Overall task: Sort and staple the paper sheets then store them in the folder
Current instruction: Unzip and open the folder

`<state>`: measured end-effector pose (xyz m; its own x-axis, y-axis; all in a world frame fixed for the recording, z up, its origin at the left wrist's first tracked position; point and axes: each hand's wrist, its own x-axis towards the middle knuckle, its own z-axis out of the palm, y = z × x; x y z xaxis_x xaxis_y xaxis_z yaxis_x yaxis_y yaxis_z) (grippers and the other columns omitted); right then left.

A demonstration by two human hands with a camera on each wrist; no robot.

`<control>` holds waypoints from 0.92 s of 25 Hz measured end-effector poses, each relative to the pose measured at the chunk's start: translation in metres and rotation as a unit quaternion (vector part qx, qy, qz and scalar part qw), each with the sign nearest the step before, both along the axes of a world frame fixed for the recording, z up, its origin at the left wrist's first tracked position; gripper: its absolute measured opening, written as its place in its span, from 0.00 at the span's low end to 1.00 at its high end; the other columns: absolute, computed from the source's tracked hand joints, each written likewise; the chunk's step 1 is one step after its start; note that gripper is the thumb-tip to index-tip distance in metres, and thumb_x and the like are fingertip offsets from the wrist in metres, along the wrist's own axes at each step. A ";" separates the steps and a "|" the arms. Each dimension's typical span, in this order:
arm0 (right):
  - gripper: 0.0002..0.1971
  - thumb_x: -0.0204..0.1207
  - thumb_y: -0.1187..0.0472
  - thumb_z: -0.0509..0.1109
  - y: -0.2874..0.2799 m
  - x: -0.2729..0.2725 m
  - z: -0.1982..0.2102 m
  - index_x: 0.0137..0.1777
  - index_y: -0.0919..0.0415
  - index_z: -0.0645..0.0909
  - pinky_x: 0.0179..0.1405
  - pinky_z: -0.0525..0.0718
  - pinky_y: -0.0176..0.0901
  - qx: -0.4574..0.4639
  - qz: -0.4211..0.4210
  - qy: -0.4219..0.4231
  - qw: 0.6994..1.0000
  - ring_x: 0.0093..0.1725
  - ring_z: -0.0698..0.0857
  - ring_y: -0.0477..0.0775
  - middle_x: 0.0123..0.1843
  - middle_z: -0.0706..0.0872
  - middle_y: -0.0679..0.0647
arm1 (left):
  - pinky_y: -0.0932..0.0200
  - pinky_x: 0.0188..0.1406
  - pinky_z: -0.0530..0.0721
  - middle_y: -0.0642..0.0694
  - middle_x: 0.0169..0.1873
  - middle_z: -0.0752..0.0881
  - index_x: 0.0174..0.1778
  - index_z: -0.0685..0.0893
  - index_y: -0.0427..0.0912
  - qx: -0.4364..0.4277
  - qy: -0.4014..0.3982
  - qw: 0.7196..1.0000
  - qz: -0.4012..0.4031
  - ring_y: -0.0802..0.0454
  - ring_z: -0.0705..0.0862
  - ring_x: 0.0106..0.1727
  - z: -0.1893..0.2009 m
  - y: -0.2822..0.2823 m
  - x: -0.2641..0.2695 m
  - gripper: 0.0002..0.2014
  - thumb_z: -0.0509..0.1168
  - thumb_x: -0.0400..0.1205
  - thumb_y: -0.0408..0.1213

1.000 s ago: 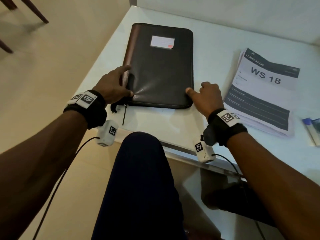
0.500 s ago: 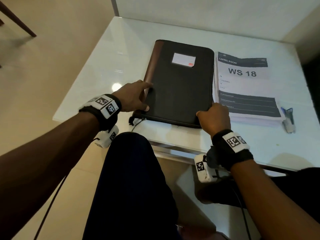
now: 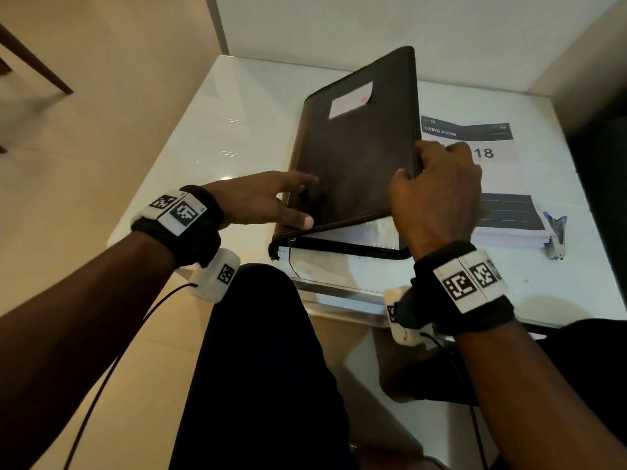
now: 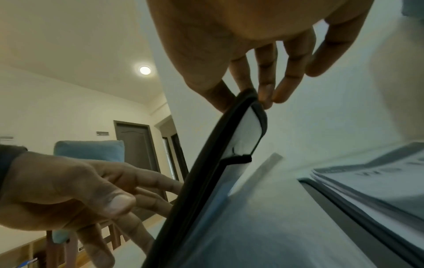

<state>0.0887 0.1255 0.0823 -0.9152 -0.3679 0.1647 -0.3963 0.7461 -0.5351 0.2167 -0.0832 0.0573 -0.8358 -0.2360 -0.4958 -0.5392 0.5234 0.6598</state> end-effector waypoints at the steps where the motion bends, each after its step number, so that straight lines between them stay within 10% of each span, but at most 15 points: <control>1: 0.19 0.80 0.54 0.68 -0.007 0.005 0.011 0.71 0.52 0.81 0.66 0.81 0.68 -0.008 0.015 0.025 1.000 0.68 0.79 0.61 0.67 0.79 0.55 | 0.51 0.76 0.73 0.54 0.86 0.67 0.88 0.59 0.63 0.005 0.021 1.000 -0.003 0.51 0.77 0.77 0.009 0.009 0.002 0.45 0.77 0.79 0.53; 5: 0.16 0.84 0.54 0.67 -0.049 0.028 0.038 0.70 0.55 0.82 0.58 0.88 0.47 -0.191 0.143 0.054 0.970 0.55 0.87 0.49 0.59 0.86 0.50 | 0.55 0.63 0.82 0.50 0.82 0.74 0.90 0.52 0.59 -0.114 0.190 0.975 0.027 0.50 0.87 0.63 0.035 0.037 0.004 0.48 0.75 0.80 0.54; 8: 0.18 0.88 0.53 0.64 -0.082 0.032 0.033 0.74 0.56 0.81 0.62 0.88 0.46 -0.322 0.251 -0.102 0.907 0.59 0.89 0.45 0.64 0.89 0.49 | 0.59 0.43 0.82 0.43 0.64 0.88 0.83 0.71 0.48 -0.185 0.282 0.928 0.161 0.48 0.85 0.47 0.037 0.023 0.024 0.31 0.72 0.84 0.41; 11: 0.19 0.88 0.53 0.64 -0.099 0.017 -0.008 0.75 0.58 0.81 0.70 0.84 0.51 -0.204 0.264 -0.165 0.928 0.65 0.87 0.49 0.69 0.87 0.52 | 0.43 0.49 0.93 0.43 0.54 0.93 0.66 0.87 0.42 -0.007 0.338 0.885 0.321 0.44 0.93 0.51 0.024 -0.010 0.063 0.17 0.72 0.80 0.33; 15: 0.27 0.86 0.48 0.65 -0.096 0.009 -0.085 0.82 0.58 0.72 0.79 0.74 0.58 0.060 0.268 -0.198 0.941 0.79 0.75 0.62 0.81 0.74 0.59 | 0.45 0.53 0.91 0.46 0.58 0.93 0.71 0.86 0.47 0.164 0.323 0.802 0.475 0.43 0.93 0.56 -0.009 -0.048 0.104 0.22 0.72 0.81 0.26; 23: 0.28 0.86 0.38 0.56 -0.097 0.028 -0.113 0.76 0.56 0.73 0.66 0.76 0.64 0.181 0.152 -0.095 0.967 0.76 0.68 0.63 0.76 0.72 0.57 | 0.53 0.45 0.93 0.38 0.56 0.92 0.70 0.85 0.36 0.197 0.240 0.721 0.620 0.44 0.94 0.51 -0.078 -0.076 0.120 0.24 0.78 0.77 0.29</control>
<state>0.1164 0.0286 -0.0308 -0.7562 -0.6274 -0.1859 -0.5478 0.7623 -0.3446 0.3366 -0.1596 -0.0210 -0.2017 -0.8683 -0.4532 -0.0917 -0.4439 0.8913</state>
